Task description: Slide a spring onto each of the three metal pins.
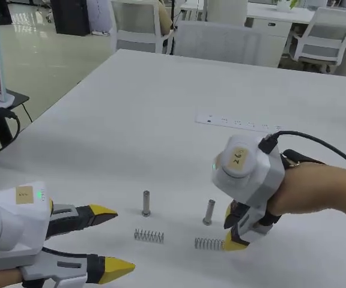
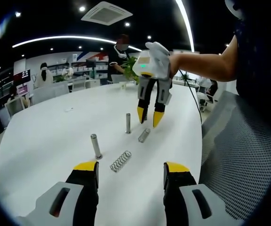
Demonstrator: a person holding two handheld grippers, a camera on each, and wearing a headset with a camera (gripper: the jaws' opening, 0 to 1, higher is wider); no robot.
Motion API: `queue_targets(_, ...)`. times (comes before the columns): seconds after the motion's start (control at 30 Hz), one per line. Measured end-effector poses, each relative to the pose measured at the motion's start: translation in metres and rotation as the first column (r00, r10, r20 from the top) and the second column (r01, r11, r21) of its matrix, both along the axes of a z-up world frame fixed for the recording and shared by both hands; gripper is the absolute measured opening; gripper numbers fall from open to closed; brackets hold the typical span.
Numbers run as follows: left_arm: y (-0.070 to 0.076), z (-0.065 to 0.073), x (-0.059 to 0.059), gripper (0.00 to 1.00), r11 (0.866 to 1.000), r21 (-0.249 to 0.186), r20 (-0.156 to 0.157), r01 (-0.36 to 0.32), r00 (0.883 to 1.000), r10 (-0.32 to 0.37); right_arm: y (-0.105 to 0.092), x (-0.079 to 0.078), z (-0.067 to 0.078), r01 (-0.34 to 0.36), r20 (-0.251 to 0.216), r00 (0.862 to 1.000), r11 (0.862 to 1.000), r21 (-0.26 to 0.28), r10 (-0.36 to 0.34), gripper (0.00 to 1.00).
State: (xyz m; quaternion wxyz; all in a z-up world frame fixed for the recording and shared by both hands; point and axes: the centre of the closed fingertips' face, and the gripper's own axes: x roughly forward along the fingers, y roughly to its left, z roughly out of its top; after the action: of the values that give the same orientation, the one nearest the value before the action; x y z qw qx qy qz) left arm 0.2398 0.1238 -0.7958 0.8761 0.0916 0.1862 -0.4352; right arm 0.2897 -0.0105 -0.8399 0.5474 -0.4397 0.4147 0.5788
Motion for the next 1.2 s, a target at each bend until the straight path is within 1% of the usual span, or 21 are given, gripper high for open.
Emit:
queue_targets(0.27, 0.002, -0.001, -0.001, 0.50, 1.000, 0.000, -0.001, -0.004, 1.000, 0.004, 0.004, -0.004, -0.012, -0.016, -0.016, 1.000, 1.000, -0.017, 0.015, 0.17)
queue_targets(0.53, 0.001, 0.001, -0.001, 0.49, 1.000, -0.002, 0.003, 0.000, 1.000, 0.000, 0.004, -0.003, -0.018, -0.025, -0.013, 1.000, 0.999, -0.032, 0.025, 0.14)
queue_targets(0.8, -0.002, 0.002, -0.001, 0.48, 1.000, -0.006, 0.007, 0.005, 1.000, -0.005, 0.002, -0.002, -0.021, -0.034, -0.010, 0.999, 0.998, -0.047, 0.033, 0.12)
queue_targets(0.97, -0.003, 0.002, -0.001, 0.48, 1.000, -0.006, 0.005, 0.009, 1.000, -0.009, 0.001, -0.001, -0.023, -0.044, 0.001, 0.999, 0.997, -0.059, 0.045, 0.10)
queue_targets(1.2, -0.005, 0.003, -0.001, 0.47, 1.000, -0.007, 0.003, 0.018, 1.000, -0.018, 0.003, 0.001, -0.023, -0.047, 0.020, 0.999, 0.998, -0.048, 0.048, 0.08)
